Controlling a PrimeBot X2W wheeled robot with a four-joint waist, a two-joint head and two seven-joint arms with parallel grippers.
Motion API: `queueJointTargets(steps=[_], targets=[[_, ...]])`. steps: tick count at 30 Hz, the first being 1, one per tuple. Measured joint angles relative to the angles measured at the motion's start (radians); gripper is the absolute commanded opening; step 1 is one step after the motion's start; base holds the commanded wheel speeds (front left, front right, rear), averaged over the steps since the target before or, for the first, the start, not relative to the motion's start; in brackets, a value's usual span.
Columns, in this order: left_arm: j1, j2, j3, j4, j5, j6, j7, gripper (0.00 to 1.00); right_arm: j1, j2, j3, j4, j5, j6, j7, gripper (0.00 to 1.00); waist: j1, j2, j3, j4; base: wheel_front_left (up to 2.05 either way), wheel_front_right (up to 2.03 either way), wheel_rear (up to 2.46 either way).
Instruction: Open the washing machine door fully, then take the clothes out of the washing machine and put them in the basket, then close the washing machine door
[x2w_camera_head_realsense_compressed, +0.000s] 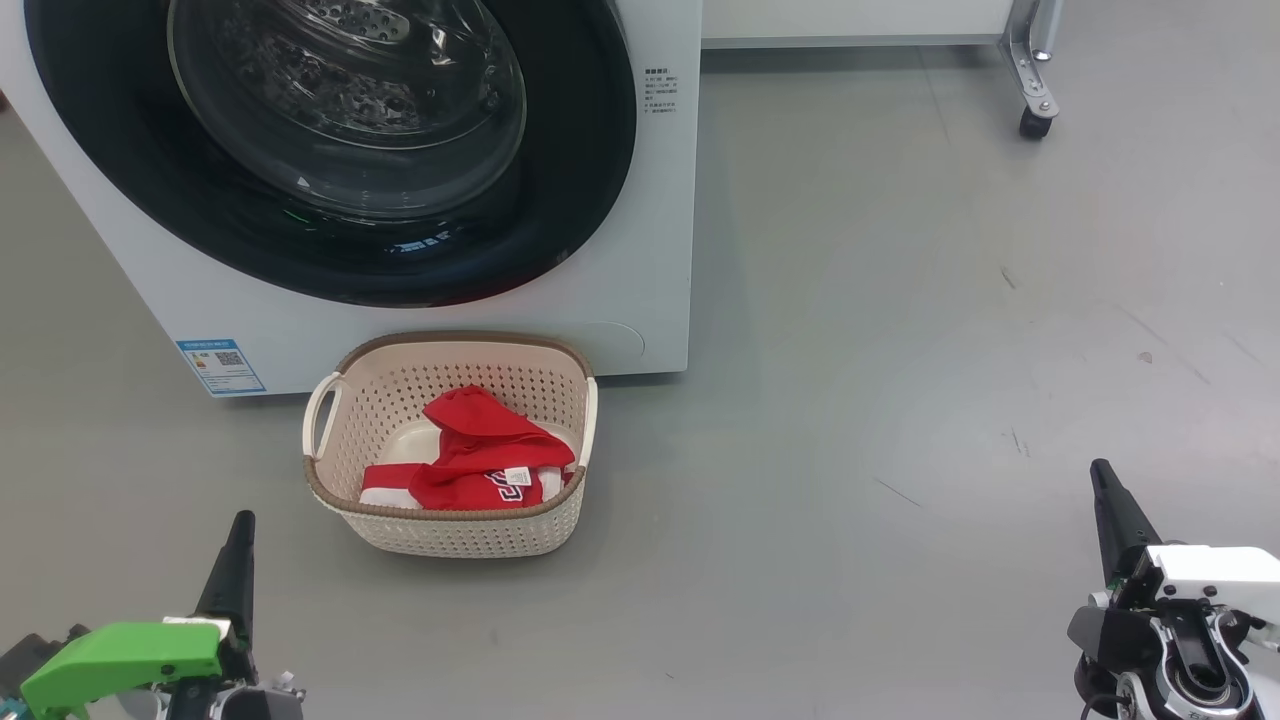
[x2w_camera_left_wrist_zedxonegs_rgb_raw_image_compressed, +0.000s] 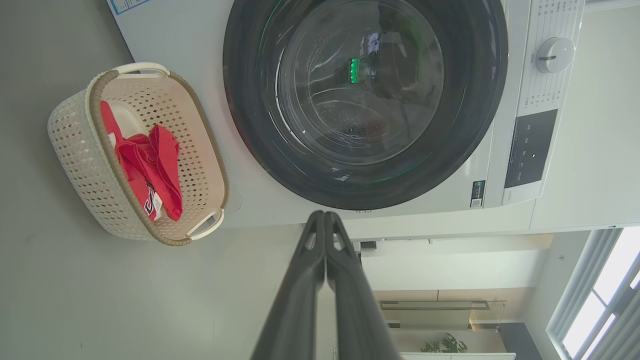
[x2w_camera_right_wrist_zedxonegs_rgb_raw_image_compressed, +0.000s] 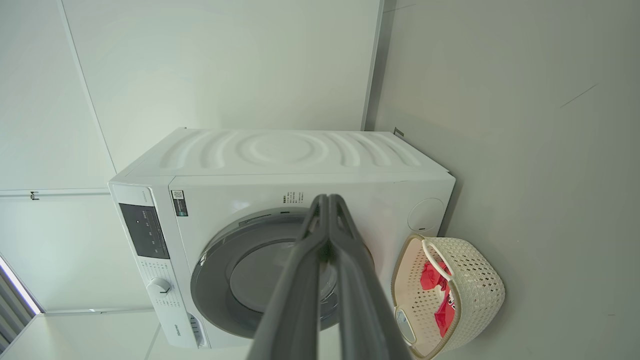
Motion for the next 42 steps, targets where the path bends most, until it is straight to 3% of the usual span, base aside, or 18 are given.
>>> queueJointTargets(steps=[42], targets=[[0.000, 0.000, 0.002, -0.001, 0.000, 0.000, 0.001, 0.00, 0.000, 0.000, 0.000, 0.000, 0.000, 0.000, 0.000, 0.00, 0.0000, 0.0000, 0.000, 0.000, 0.00, 0.00, 0.00]])
